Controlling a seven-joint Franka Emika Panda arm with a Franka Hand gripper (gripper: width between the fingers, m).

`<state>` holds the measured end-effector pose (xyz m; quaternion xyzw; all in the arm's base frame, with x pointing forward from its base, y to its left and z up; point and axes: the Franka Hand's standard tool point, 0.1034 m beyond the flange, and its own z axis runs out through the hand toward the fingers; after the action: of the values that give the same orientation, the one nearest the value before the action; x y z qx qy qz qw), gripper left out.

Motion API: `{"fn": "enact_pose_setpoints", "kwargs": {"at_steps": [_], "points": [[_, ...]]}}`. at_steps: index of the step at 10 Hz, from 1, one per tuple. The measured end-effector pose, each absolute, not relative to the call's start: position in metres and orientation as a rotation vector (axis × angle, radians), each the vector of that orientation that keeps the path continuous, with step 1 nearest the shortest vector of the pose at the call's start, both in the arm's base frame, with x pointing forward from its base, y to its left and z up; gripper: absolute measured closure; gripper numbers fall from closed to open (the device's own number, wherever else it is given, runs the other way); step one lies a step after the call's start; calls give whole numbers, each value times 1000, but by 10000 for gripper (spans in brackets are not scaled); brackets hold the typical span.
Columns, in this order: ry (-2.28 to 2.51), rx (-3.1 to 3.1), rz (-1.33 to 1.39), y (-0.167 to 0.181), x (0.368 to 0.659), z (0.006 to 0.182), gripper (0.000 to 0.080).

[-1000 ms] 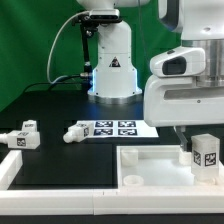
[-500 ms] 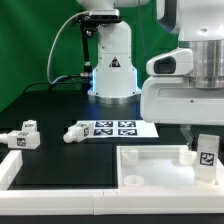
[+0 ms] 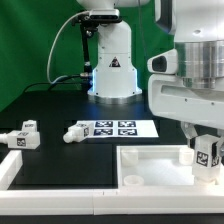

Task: Assemble one leg

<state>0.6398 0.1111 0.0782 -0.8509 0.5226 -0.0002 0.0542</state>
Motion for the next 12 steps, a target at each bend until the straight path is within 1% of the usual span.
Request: {"fn": "enact_pose_setpoints", "kwargs": {"at_steps": [1, 3, 5, 6, 7, 8, 9, 12], "points": [[1756, -2459, 27, 112, 640, 78, 509], [1938, -2294, 60, 113, 640, 78, 509], [1892, -2331, 57, 113, 640, 78, 509], [1806, -2400, 46, 113, 640, 78, 336], [1564, -2561, 23, 115, 641, 80, 210], [1305, -2702, 1, 117, 641, 80, 210], [1140, -2774, -12, 120, 640, 81, 157], [869, -2871, -51, 119, 640, 81, 151]]}}
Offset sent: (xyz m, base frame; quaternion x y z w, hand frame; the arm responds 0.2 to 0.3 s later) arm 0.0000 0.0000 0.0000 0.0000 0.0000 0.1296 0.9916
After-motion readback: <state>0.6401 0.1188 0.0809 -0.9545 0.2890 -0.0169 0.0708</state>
